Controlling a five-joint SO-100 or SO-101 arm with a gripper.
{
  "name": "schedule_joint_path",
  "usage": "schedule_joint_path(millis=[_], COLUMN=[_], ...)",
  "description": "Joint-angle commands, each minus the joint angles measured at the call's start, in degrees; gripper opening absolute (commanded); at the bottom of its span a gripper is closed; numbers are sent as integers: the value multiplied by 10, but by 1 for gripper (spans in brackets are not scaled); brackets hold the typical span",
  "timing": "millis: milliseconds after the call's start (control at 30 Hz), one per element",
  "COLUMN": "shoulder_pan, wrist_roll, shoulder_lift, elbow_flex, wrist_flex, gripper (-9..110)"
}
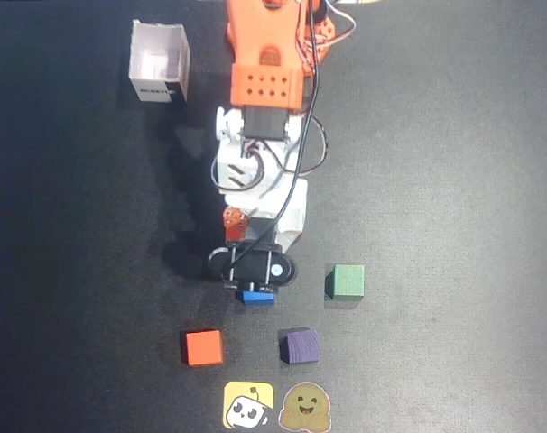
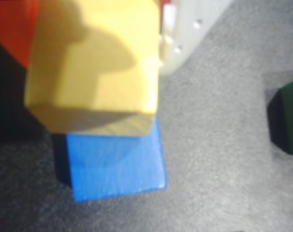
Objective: Put the yellow cube on top of the blue cube.
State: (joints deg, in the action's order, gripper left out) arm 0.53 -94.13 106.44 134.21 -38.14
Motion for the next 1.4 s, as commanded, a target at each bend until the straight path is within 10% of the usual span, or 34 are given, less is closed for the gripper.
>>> schedule_joint_path(millis=[0, 1367], shoulder_pan=[3, 10], wrist_roll=[-6, -12], shoulder_lift=[2, -60], elbow_flex=[-27, -62], wrist_flex=[12, 58], gripper=[9, 9])
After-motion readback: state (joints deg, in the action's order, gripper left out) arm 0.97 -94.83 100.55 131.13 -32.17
